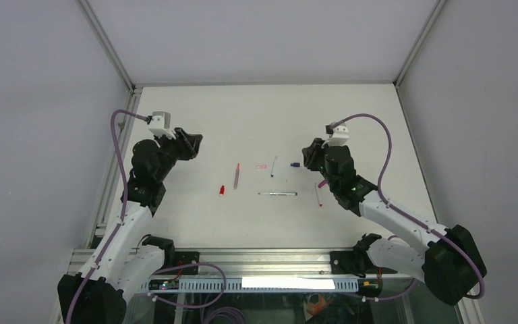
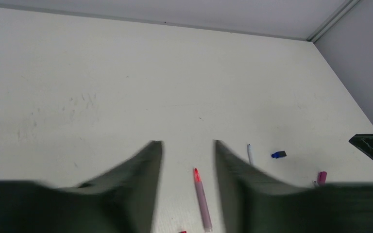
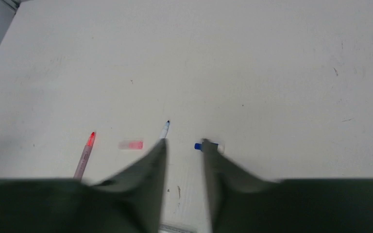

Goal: Insert the pens into the pen caps

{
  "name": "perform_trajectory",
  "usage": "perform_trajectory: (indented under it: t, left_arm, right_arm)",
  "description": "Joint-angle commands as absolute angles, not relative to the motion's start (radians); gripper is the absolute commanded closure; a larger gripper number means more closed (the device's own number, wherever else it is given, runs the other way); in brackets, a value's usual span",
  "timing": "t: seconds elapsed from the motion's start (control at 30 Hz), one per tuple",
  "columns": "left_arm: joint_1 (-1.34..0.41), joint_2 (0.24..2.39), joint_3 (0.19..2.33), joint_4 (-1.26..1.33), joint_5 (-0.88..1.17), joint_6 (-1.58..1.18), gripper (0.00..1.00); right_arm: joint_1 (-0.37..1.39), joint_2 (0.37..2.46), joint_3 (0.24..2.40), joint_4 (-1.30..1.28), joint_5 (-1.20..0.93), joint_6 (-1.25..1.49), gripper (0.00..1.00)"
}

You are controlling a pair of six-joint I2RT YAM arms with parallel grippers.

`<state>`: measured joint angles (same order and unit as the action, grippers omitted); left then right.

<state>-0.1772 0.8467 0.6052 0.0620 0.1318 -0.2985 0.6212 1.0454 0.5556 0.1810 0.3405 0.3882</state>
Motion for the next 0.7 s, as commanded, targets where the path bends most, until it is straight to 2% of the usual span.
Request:
perform_trajectory:
  t: [0.0,0.07,0.1,0.13,0.17,0.2,0.23,0.33,0.43,0.53,0.67]
  left_arm:
    - [-0.181,0.823,0.595,0.058,0.108,-0.287,1.0]
    - [-0.181,0.823,0.594,0.051,0.091,-0.29,1.0]
    - [-0.181,0.822,0.594,0.047,0.091,-0.288,0.99]
    - [-0.181,0.821,0.596,0.044,0.092,-0.285,0.77]
    - [-0.181,0.821,0.597,0.04,0.091,-0.287,0.5]
    - [-0.181,0.82,0.595,0.037,0.089,-0.288,0.26]
    - [-0.18,0.82,0.595,0.035,0.085,-0.288,0.04]
    - [-0.181,0.821,0.595,0.023,0.071,-0.285,0.01]
    - [-0.181,0.827,0.596,0.012,0.052,-0.282,0.01]
    - [-0.181,0.839,0.597,0.012,0.052,-0.279,0.01]
    - [-0.181,0.855,0.6,0.014,0.056,-0.278,0.01]
  right_arm:
    - [0.621,1.058,0.595,0.143,0.277,0.352,1.0]
    - [0.621,1.06,0.581,0.158,0.283,0.357,1.0]
    - [0.621,1.066,0.58,0.16,0.28,0.357,0.83]
    - [0.621,1.074,0.587,0.151,0.267,0.357,0.47]
    - [0.621,1.082,0.592,0.146,0.244,0.353,0.22]
    - [0.621,1.094,0.599,0.137,0.214,0.345,0.06]
    - [0.621,1.108,0.608,0.123,0.178,0.335,0.01]
    - [0.626,1.203,0.682,-0.004,0.051,0.285,0.01]
    - [0.681,1.313,0.766,-0.142,0.013,0.207,0.1]
    - [0.785,1.392,0.825,-0.24,0.077,0.094,0.21]
    - [0.83,1.449,0.87,-0.294,0.027,0.019,0.23]
